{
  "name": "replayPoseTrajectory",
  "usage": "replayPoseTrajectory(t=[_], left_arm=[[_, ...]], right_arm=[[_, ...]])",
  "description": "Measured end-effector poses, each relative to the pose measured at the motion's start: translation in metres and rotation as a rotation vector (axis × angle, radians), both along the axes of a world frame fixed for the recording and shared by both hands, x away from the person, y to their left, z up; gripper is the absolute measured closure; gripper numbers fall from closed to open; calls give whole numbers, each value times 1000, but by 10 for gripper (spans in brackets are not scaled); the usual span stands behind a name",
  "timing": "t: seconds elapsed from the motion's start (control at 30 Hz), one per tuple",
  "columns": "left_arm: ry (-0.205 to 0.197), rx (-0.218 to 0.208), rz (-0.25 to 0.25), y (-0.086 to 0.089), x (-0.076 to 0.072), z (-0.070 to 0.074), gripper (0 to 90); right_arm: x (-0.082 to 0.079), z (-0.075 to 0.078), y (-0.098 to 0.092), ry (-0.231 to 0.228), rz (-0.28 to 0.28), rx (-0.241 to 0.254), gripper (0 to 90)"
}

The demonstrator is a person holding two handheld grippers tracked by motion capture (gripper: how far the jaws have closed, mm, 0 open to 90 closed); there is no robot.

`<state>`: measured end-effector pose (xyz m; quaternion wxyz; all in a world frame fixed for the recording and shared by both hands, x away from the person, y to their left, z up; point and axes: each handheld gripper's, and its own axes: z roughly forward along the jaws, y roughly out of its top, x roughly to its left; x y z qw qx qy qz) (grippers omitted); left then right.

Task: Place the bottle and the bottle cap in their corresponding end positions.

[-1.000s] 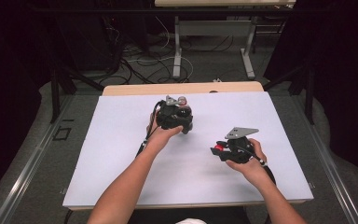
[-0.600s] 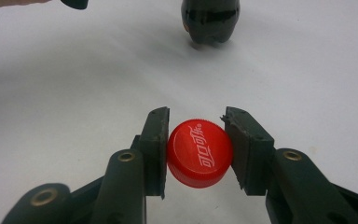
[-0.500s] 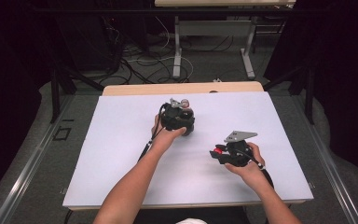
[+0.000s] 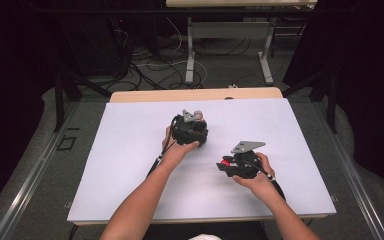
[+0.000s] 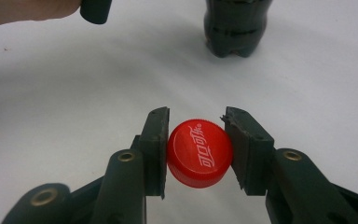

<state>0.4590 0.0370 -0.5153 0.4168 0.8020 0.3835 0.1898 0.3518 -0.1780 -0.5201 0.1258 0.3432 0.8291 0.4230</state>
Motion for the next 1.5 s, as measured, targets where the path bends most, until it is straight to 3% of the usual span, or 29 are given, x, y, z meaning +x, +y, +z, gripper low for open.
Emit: replayPoseTrajectory(t=[0.13, 0.17, 0.27, 0.3, 0.4, 0.47, 0.5, 0.57, 0.67, 0.83, 0.93, 1.1, 1.2, 1.3, 1.33, 1.37, 1.5], left_arm=[[-1, -1, 1, 1, -1, 0, 290], [-1, -2, 1, 1, -1, 0, 290], [4, -6, 1, 2, -1, 0, 290], [4, -6, 1, 2, -1, 0, 289], [18, -3, -2, 2, -1, 0, 289], [3, -23, 6, 0, 0, -2, 287], [8, -6, 2, 1, 1, -1, 283], [28, -39, 9, 1, 2, -3, 275], [51, -30, 6, 3, 3, -5, 252], [62, -58, 8, 6, 2, -5, 160], [70, -47, -5, 7, -2, -5, 154], [88, -71, -7, 11, -8, -1, 67], [88, -54, -17, 16, -11, 1, 5], [87, -86, 1, 19, -13, 2, 6], [90, -74, -8, 21, -13, 2, 6], [92, -91, -2, 21, -13, 2, 6], [93, -87, 1, 25, -13, 2, 6]], right_arm=[[2, -2, 11, 7, 24, -12, 610], [2, -4, 15, -1, 18, 16, 610], [3, -4, 22, 29, 42, -5, 610], [4, -7, 25, 13, 37, 6, 610], [6, -10, 31, 31, 58, -15, 610], [7, -13, 37, 35, 76, -30, 610], [6, -14, 39, 44, 85, -40, 610], [5, -18, 44, 43, 89, -37, 610], [4, -22, 50, 39, 106, -45, 610], [3, -30, 60, 36, 130, -41, 610], [2, -33, 65, 33, 132, -46, 609], [3, -37, 68, 21, 151, -88, 609], [4, -38, 69, 23, 152, -90, 609], [4, -39, 69, 21, 148, -97, 608], [4, -39, 70, 18, 140, -101, 608], [4, -40, 70, 6, 142, -95, 608], [5, -40, 69, 19, 150, -106, 606]])
